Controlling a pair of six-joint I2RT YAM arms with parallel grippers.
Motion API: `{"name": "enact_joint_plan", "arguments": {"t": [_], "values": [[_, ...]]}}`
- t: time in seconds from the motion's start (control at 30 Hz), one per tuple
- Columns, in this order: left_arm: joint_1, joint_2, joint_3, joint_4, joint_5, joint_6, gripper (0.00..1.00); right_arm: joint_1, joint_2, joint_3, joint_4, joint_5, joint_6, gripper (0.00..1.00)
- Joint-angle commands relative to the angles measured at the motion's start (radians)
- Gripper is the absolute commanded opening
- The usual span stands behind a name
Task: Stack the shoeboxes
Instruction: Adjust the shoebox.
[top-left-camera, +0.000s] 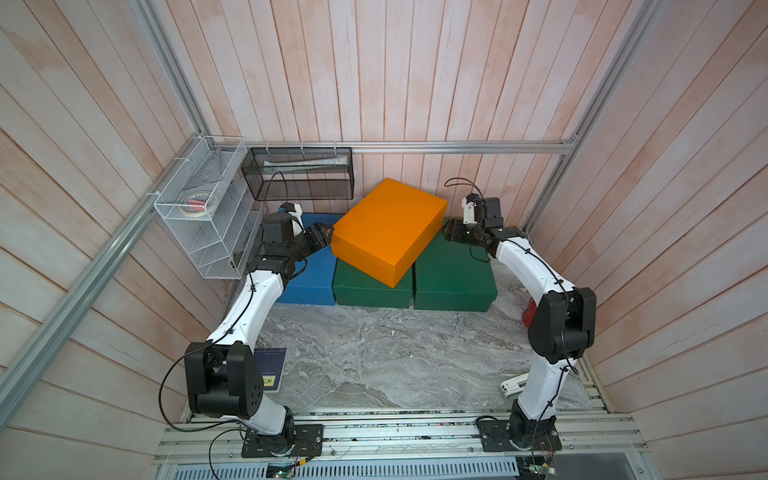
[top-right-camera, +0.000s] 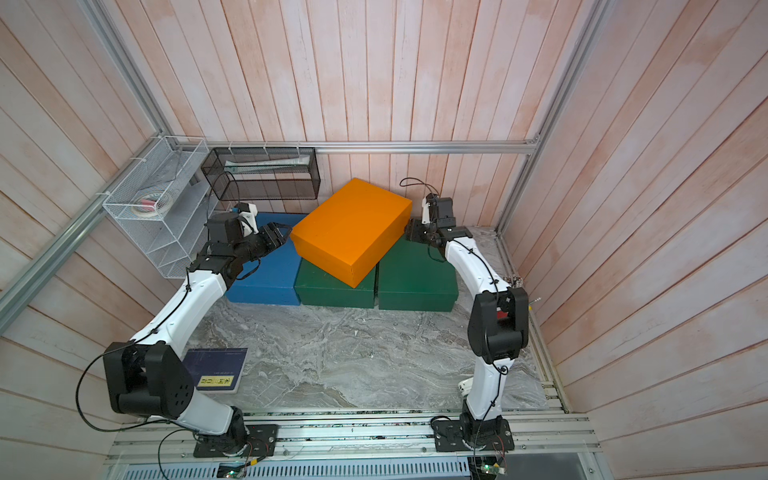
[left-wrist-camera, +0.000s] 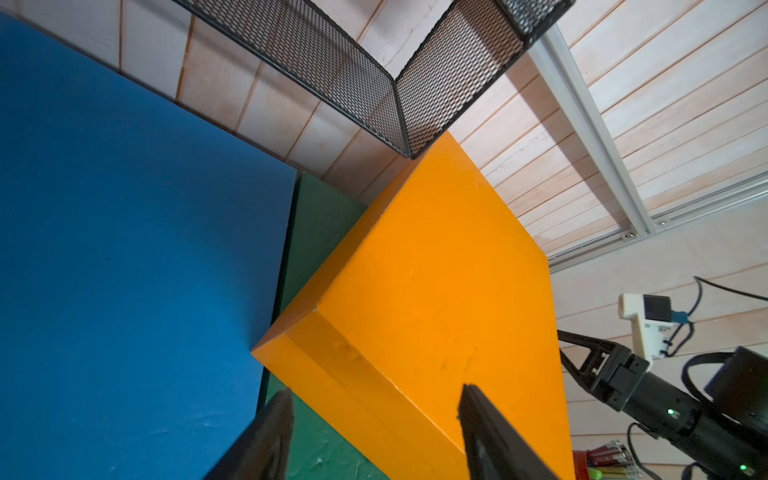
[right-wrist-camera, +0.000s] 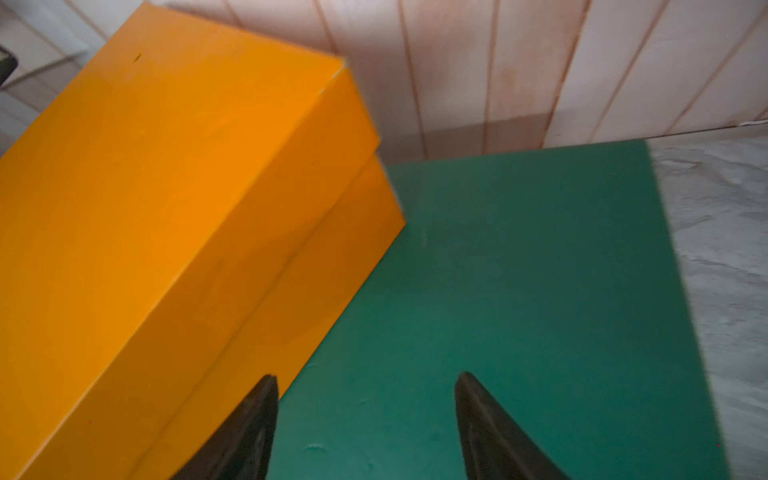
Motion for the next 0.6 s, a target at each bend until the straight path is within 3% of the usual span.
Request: {"name": "enact_joint_plan", "arguments": {"t": [0.0, 0.37, 0.57], "values": [[0.019, 0.090, 0.058, 0.037, -0.025, -0.002, 0.69, -0.050, 0.078, 0.101, 0.029, 0.027, 0.036, 0.69], [0.022, 0.311, 0.212, 0.115, 0.093, -0.074, 0.69, -0.068, 0.474, 0.737, -0.213, -0.003, 0.050, 0.69], [0.021, 0.296, 0.142, 0.210, 0.195, -0.188, 0.70, -0.064, 0.513, 0.758, -0.157, -0.084, 0.094, 0.69]]}}
